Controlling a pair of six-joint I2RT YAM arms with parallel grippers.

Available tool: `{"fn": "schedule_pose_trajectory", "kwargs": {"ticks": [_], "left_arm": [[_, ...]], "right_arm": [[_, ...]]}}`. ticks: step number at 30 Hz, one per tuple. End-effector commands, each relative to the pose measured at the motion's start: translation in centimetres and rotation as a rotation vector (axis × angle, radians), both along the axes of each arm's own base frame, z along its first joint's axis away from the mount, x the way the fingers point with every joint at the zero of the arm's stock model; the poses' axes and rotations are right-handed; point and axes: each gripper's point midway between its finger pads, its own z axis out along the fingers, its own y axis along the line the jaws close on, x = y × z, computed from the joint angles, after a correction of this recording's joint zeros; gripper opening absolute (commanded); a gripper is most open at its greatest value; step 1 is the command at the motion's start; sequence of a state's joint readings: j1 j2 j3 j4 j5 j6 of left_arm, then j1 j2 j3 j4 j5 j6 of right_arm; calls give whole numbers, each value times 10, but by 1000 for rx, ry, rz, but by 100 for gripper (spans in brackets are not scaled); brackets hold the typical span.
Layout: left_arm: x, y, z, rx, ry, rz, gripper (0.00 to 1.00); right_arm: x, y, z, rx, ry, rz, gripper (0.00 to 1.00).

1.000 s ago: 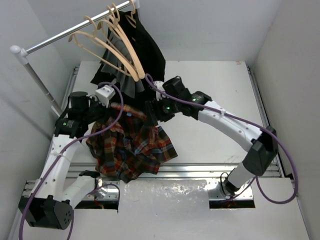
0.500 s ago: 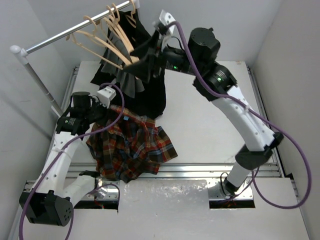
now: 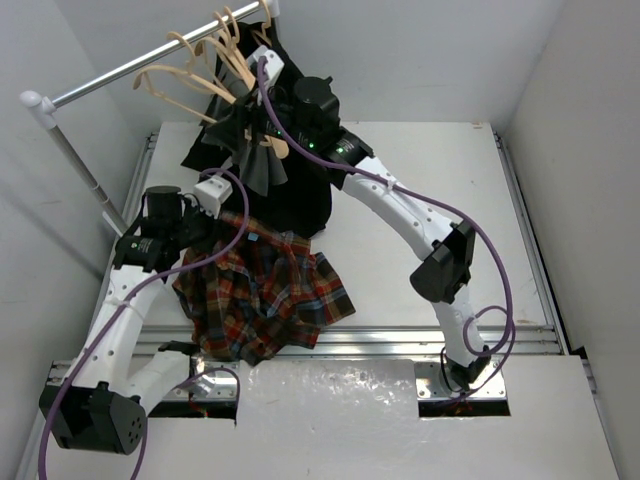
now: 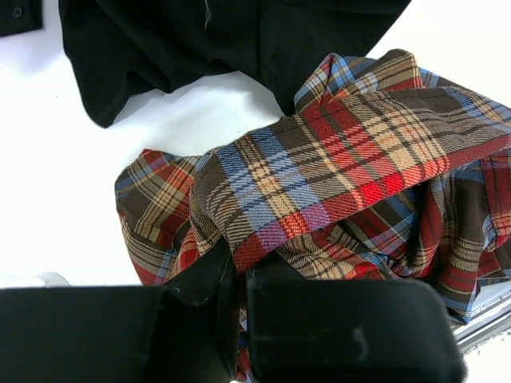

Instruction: Place the shirt on the hanger

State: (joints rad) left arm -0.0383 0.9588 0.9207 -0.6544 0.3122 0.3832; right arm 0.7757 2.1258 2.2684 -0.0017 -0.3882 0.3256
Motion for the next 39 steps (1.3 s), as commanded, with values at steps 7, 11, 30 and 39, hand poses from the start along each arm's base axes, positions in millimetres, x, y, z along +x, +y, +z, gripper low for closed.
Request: {"fn": "schedule_pose_trajectory", "kwargs": {"ticks": [7,11,30,39], "left_arm": [[1,-3,9,-28,-59,-5,0],[0,-3,5,-25,-54,-6,0],[-3,-6,5,-52,-49,2,0],[-6,-6,10,-53,-65,-4,0]], "right_arm": [[-14,-15,75,153,-155,-12,60],[-9,-18,83,164,-187,-49,60],[44,-11,28,54,-180,-220,60],[45,0,-6,4,-132,-162,58]]}}
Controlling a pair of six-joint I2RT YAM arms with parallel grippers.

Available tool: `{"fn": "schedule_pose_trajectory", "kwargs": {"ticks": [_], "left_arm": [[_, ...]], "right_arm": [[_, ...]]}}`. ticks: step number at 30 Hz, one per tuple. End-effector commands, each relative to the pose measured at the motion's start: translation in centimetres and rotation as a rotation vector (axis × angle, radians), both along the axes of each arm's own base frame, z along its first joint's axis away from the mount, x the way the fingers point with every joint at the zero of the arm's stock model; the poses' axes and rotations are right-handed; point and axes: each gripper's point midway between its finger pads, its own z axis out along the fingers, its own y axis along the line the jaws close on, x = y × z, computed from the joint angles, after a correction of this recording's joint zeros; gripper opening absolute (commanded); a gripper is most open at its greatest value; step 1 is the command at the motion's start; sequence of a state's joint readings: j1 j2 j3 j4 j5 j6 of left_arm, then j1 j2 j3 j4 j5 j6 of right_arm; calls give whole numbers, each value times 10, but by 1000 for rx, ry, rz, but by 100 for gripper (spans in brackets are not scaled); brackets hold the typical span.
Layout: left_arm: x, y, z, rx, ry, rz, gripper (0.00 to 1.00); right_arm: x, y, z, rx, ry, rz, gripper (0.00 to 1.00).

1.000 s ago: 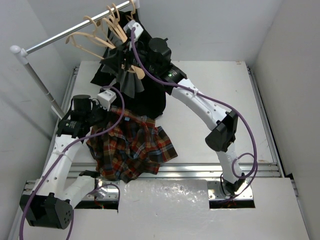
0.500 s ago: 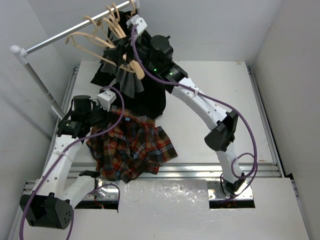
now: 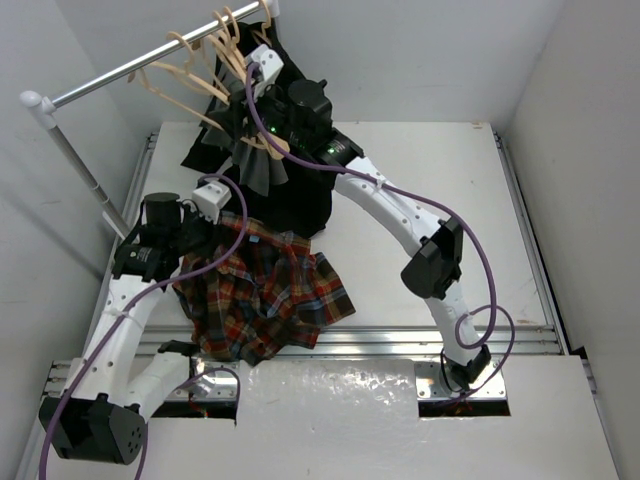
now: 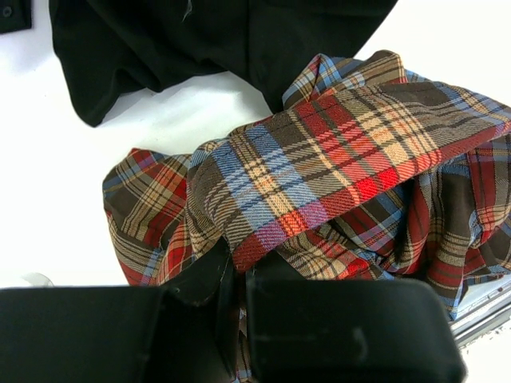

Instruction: Place the shirt on the hanger

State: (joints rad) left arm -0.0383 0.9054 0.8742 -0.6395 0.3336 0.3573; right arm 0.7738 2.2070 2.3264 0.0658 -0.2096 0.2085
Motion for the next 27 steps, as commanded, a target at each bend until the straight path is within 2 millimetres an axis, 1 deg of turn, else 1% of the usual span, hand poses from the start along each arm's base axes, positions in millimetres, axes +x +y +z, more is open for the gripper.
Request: {"fn": "schedule_pose_trajectory", "kwargs": {"ticks": [1,3,6,8,11,16,19,20,23,24,26,27], "left_arm": [[3,-2,12,-19,-53,1,0],[4,-1,12,-15,-51,6,0],[4,0,11,-16,-47,9,0],[3,-1,11,-18,-50,6,0],[4,-2,11,-26,-51,6,0],[4,-2,12,-29,-54,9,0],[4,-2,12,-28,-54,4,0],[4,-2,11,-27,-54,3,0],[4,-1,11,-22,-57,5,0],[4,-2,11,-23,-55,6,0],[4,-1,11,-20,-59,5,0],[4,0,12,-18,-61,7,0]], "right_arm": [[-4,4,-3,1,-7,43,57],[-4,7,-10,-8,8,56,55],[0,9,-29,-36,44,47,53],[2,11,-36,-42,56,54,52],[1,15,-43,-39,76,74,51],[8,15,-54,-42,97,51,49],[12,16,-60,-40,101,51,46],[14,18,-65,-41,107,50,46],[17,19,-67,-32,112,42,43],[18,19,-69,-32,115,38,42],[18,18,-66,-21,113,34,29],[16,16,-56,-10,100,33,24]]}}
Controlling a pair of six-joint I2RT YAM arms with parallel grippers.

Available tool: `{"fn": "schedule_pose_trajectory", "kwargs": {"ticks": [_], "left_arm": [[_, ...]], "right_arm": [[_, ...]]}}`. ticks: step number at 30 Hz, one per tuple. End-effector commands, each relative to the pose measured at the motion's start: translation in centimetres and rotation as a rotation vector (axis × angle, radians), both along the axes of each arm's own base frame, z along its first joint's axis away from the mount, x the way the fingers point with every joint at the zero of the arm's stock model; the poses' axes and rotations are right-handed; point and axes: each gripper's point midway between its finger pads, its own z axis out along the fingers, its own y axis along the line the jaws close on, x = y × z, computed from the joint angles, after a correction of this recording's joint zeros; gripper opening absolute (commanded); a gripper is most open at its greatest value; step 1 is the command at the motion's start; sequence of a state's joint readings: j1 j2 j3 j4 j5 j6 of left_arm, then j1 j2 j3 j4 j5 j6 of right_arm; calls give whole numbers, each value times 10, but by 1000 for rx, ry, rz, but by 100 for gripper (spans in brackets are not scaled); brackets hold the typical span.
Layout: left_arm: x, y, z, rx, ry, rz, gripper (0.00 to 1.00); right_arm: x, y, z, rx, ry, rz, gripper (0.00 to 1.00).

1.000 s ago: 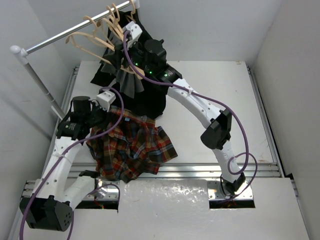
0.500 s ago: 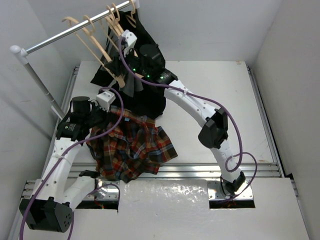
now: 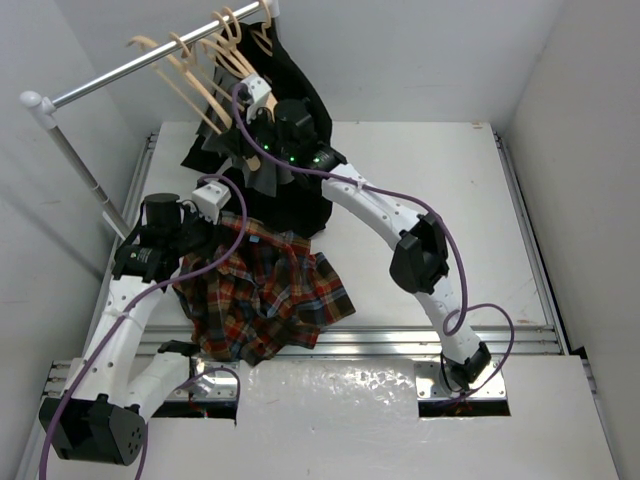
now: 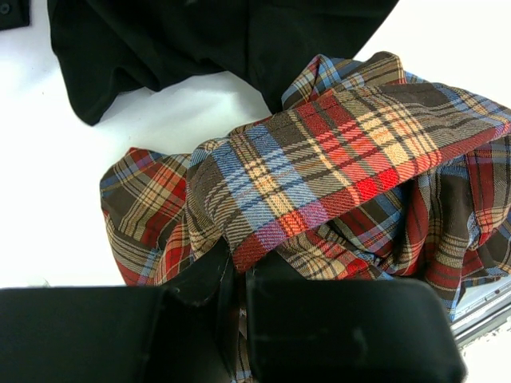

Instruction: Place the shirt on the hanger

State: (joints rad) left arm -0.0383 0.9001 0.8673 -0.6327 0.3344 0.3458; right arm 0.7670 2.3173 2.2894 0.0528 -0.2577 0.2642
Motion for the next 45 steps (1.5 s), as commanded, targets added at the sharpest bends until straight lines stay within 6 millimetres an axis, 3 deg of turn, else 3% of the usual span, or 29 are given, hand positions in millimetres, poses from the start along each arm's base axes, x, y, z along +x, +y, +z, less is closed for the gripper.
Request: {"fn": "schedule_pose_trajectory", "kwargs": {"ticks": [1,6,9,18,21,22,23,24,26,28,29,30,36,38,40,41,42,43,44,45], "left_arm": [[4,0,11,-6,-59,0,0],[4,1,11,0,-61,-1,0],[4,1,10,0,-63,-1,0],[4,1,10,0,-64,1,0],[5,1,11,1,-67,2,0],[5,2,12,3,-69,4,0],[6,2,14,4,-75,7,0],[6,3,15,6,-76,10,0],[7,4,15,9,-79,13,0],[7,4,14,13,-77,10,0],[7,4,15,15,-81,12,0],[7,4,15,17,-82,9,0],[9,5,16,26,-86,10,0],[9,6,16,30,-83,7,0],[9,6,14,32,-74,9,0],[9,6,15,35,-74,10,0],[9,7,14,40,-74,11,0],[10,9,15,45,-75,17,0],[10,9,15,47,-73,19,0],[11,9,15,47,-70,21,0]], "right_arm": [[0,-9,42,87,-69,-20,19],[-9,-18,66,118,-100,-22,13],[-20,-25,99,177,-142,-16,0],[-46,-36,158,282,-214,-6,0],[-48,-38,155,255,-201,-4,0],[-48,-38,144,230,-188,-6,0],[-54,-45,152,234,-195,-6,0],[-55,-44,132,204,-167,-4,0],[-66,-53,138,205,-172,5,0],[-69,-57,123,170,-158,6,0],[-77,-64,132,177,-169,4,0],[-78,-65,122,160,-157,2,0],[-111,-80,124,131,-142,42,0],[-120,-86,105,85,-98,49,0],[-136,-103,112,87,-100,49,0],[-142,-109,93,50,-62,52,0],[-149,-115,91,35,-58,58,0],[-164,-128,105,43,-77,66,0],[-171,-135,89,-15,-32,72,0],[-178,-142,84,-44,-18,77,0]]}}
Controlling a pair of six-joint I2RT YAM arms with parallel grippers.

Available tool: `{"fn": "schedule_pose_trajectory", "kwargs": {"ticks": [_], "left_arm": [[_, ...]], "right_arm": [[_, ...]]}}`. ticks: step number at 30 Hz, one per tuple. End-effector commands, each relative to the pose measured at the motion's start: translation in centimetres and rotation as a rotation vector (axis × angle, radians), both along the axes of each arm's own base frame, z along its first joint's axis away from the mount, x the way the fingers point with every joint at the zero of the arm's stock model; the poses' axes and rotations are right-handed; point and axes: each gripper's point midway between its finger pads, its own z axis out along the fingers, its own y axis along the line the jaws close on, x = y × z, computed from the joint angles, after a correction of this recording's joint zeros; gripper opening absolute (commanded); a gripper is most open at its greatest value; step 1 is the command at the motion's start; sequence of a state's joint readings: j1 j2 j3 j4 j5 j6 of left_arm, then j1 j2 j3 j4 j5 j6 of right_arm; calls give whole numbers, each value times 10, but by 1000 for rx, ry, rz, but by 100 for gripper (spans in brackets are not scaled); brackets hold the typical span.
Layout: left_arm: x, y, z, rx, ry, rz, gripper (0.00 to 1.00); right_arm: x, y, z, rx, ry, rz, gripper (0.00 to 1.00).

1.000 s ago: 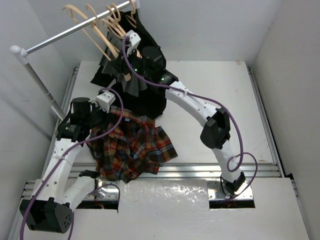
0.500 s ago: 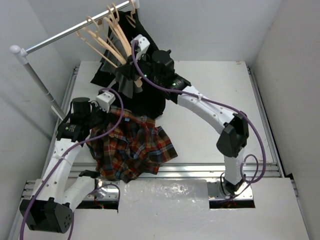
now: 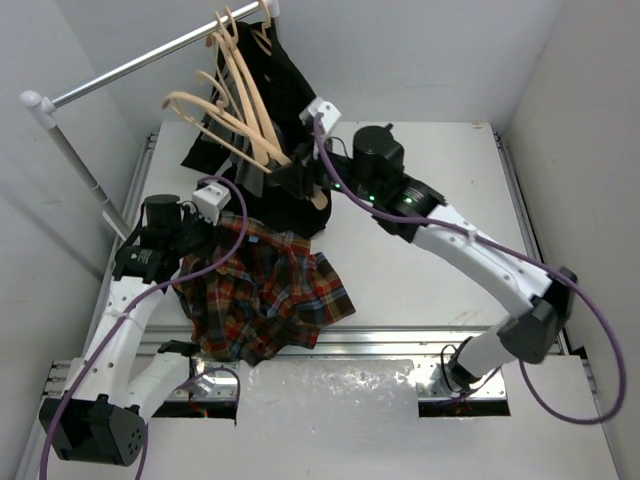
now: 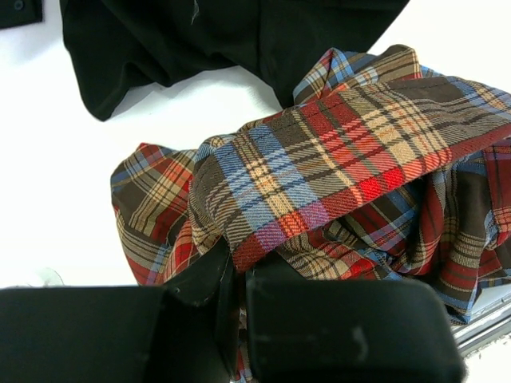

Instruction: Place the shirt on the hanger

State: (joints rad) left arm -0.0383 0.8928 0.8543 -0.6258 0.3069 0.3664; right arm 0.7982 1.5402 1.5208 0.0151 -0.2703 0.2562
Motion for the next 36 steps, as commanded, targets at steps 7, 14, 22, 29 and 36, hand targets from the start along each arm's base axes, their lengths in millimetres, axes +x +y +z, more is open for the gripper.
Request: {"fn": "schedule_pose_trajectory", "kwargs": {"ticks": [7,14,22,29,36], "left_arm": [[14,3,12,7,-12,18,0],[28,0,26,-25,5,36,0],[48,3,22,-36,53,88,0],[43,0,26,-50,58,71,0],[13,-16,32,-59,69,-76,0]], "right_arm": [[-84,-95,7,-152,59,-22,0],[-136,-167,-21,-240,183,-109,0],[-202,-184,-33,-272,289,99,0],[-197,-161,-64,-267,309,180,0],[-153,-140,-83,-293,204,100,0]]}}
